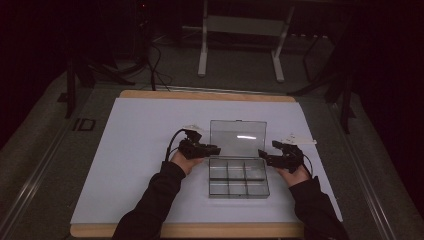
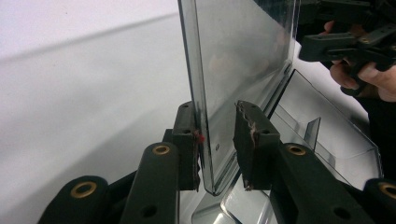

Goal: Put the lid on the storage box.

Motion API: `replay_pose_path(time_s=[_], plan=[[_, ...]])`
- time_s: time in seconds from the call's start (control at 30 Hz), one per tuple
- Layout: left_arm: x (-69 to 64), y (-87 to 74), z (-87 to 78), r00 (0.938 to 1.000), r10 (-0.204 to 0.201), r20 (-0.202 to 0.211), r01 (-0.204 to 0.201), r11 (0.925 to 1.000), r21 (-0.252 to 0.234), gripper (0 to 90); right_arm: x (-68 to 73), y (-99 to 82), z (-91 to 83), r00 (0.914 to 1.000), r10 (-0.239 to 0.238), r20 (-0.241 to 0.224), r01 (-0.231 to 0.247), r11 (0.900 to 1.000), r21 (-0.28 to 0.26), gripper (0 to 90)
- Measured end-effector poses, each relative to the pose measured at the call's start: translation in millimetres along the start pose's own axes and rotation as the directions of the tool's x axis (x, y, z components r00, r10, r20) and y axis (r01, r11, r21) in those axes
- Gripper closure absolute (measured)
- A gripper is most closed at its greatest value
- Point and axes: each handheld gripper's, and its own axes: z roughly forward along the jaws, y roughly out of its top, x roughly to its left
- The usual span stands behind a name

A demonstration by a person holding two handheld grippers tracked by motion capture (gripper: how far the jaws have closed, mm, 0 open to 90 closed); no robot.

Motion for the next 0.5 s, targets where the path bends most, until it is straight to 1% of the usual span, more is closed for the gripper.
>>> replay_pose_path(time_s=[0.07,0.13,0.17,0.2,0.23,0.27,0.3,0.37,0.43,0.5], plan=[[0.3,-0.3,-0.1,1.0,0.004,0.002,-0.004,1.0,-0.001,71.8,0.8,1.4,4.6,0.9998,-0.003,-0.021,0.003,0.9999,0.011,34.7],[0.9,-0.8,-0.1,1.0,0.003,0.006,-0.003,1.0,-0.004,71.8,2.2,3.2,8.1,0.9992,-0.004,-0.04,0.004,0.9998,0.019,41.5],[0.9,-0.8,-0.2,1.0,0.004,0.006,-0.004,1.0,-0.004,71.9,2.8,4.3,9.7,0.9983,-0.005,-0.057,0.006,0.9998,0.021,43.0],[0.9,-0.7,-0.2,1.0,0.003,0.005,-0.003,1.0,-0.003,71.7,3.9,5.2,11.0,0.998,-0.006,-0.063,0.008,0.9997,0.025,44.2],[0.8,-0.3,-0.1,1.0,-0.003,0.0,0.003,1.0,0.002,71.4,4.9,6.0,12.1,0.9969,-0.001,-0.078,0.003,0.9997,0.026,48.7],[0.1,0.0,0.1,1.0,-0.002,-0.009,0.002,1.0,0.004,70.6,5.6,6.5,13.0,0.9948,0.004,-0.101,-0.001,0.9996,0.028,49.4],[-0.5,0.2,0.1,0.9997,0.007,-0.022,-0.007,1.0,0.006,69.4,6.9,6.8,13.6,0.9946,0.003,-0.104,0.0,0.9997,0.026,51.7],[-1.6,0.3,-0.2,0.9995,0.014,-0.029,-0.014,0.9999,0.004,68.8,7.9,7.4,13.7,0.9955,-0.004,-0.095,0.007,0.9993,0.037,55.0],[-3.7,0.6,-1.6,0.9989,0.025,-0.039,-0.025,0.9997,-0.001,69.7,5.0,8.2,10.9,0.9942,0.019,-0.106,-0.016,0.9995,0.029,60.2],[-6.0,1.5,-3.3,0.9977,0.042,-0.052,-0.043,0.9991,-0.002,70.5,3.3,9.2,8.0,0.9933,0.025,-0.113,-0.022,0.9994,0.026,63.5]])
